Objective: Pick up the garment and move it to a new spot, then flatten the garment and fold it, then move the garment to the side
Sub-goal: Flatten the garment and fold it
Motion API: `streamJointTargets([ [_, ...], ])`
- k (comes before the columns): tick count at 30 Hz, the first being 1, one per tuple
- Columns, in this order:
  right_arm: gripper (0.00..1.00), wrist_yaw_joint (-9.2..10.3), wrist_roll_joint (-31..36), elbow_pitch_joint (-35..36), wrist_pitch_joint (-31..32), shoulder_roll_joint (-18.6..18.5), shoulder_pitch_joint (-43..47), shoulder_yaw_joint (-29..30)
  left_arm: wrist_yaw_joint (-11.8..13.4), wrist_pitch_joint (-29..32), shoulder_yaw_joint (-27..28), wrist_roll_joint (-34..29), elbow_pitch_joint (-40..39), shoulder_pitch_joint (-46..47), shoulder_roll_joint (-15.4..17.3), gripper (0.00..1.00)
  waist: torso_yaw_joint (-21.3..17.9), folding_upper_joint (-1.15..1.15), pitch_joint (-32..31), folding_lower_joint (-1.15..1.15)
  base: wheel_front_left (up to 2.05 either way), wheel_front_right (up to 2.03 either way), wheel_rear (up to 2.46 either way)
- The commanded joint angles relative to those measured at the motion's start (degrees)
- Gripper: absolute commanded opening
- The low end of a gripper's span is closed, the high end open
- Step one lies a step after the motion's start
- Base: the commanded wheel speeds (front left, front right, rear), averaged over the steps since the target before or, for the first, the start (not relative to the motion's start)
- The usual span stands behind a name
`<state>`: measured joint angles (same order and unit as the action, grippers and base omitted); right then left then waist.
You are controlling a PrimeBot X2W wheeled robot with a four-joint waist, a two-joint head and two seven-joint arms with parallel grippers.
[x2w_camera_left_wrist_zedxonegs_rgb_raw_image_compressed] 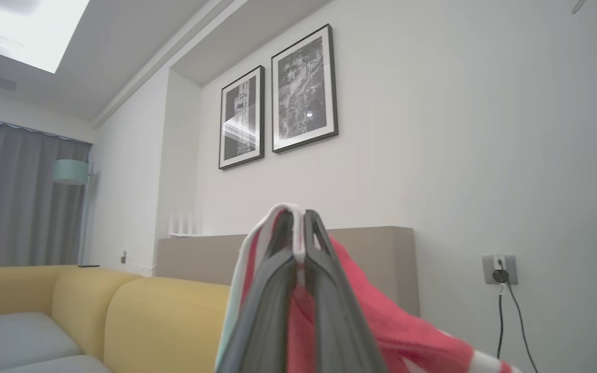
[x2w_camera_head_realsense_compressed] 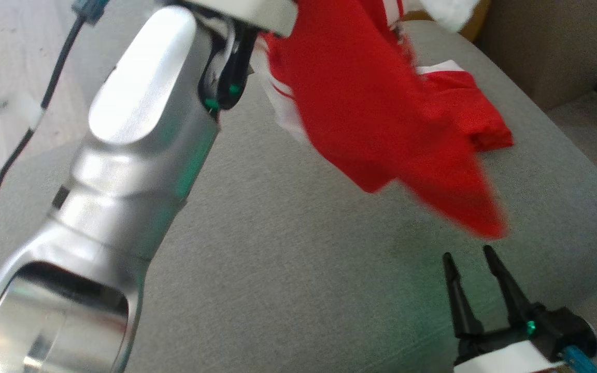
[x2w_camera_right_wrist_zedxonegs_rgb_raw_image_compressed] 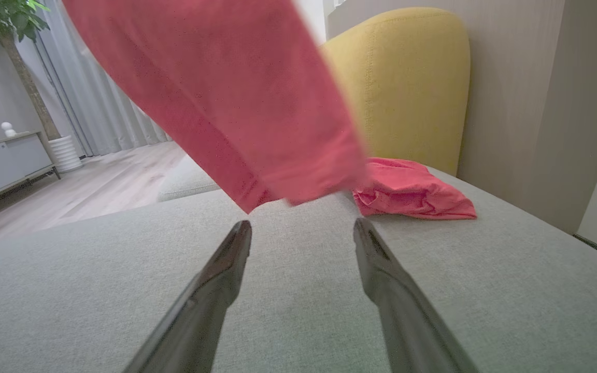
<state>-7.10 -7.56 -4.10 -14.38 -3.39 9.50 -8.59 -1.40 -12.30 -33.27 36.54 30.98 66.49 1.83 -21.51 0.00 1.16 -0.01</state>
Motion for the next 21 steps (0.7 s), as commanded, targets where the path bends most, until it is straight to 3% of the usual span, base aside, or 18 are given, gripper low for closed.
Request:
streamJointTargets([
  [1,1.0,-0.39,0.1,2.3,-0.6,-0.3,-0.9,-0.3,0.7,-0.7,1.9,-0.1,-0.1,-0.8,2.9,0.0,1.7,0.0,0.2,0.01,0.0,0.0,0.0],
  [5,1.0,-0.39,0.0,2.8,-0.6,0.0,-0.4,0.6,1.7,-2.1,3.6,0.6,-0.3,-11.0,5.7,0.0,4.5,0.0,1.2,0.01,0.0,0.0,0.0],
  [10,1.0,-0.39,0.1,2.7,-0.6,0.2,-0.3,0.0,3.7,-2.7,10.6,2.7,-2.0,-29.8,8.3,0.0,7.9,0.0,2.6,0.01,0.0,0.0,0.0],
  [15,1.0,-0.39,0.4,2.8,-0.6,0.2,-1.4,0.4,3.6,-2.7,18.6,0.9,-5.2,-45.3,7.6,0.0,11.1,0.0,3.7,0.01,0.0,0.0,0.0],
  [21,1.0,-0.39,0.8,2.7,-0.6,-0.2,-1.9,0.5,1.4,-2.7,25.9,-3.1,-8.5,-53.2,4.8,0.0,14.1,0.0,3.9,0.01,0.0,0.0,0.0],
])
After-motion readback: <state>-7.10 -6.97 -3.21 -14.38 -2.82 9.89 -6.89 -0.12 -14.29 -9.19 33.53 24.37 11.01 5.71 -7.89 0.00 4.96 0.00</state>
